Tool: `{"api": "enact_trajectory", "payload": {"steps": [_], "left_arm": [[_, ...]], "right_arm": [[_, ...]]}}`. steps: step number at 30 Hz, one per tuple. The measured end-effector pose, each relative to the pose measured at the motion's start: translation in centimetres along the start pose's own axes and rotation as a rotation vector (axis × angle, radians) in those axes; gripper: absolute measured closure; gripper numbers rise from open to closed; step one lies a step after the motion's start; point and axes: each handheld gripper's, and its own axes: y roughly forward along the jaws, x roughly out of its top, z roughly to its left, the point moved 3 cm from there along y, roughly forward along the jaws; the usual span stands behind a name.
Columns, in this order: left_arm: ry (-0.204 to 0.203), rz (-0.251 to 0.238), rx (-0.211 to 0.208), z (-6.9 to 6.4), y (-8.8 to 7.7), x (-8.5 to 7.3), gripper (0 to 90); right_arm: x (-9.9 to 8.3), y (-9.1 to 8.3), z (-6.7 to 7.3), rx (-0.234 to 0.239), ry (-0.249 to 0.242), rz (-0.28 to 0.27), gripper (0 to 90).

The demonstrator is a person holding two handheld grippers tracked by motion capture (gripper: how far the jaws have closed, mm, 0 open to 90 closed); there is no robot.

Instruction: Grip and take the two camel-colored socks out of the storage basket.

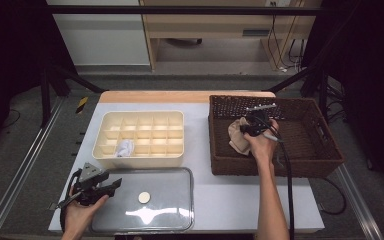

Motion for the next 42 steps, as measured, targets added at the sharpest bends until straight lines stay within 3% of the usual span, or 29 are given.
{"api": "enact_trajectory", "payload": {"steps": [10,20,31,42], "left_arm": [[-0.012,0.001,0.001,0.0,0.1,0.0,42.9],[-0.019,0.006,0.011,-0.1,0.1,0.0,40.6],[-0.027,0.003,0.016,-0.1,0.1,0.1,40.3],[-0.034,0.0,0.021,-0.1,0.0,0.1,39.3]], "right_arm": [[1.5,-4.1,-0.2,0.058,0.046,-0.184,88.0],[2.9,-9.3,0.5,0.104,0.013,-0.31,88.0],[3.0,-13.7,2.7,0.179,-0.044,-0.393,88.1],[2.9,-17.5,6.8,0.286,-0.141,-0.451,88.1]]}}
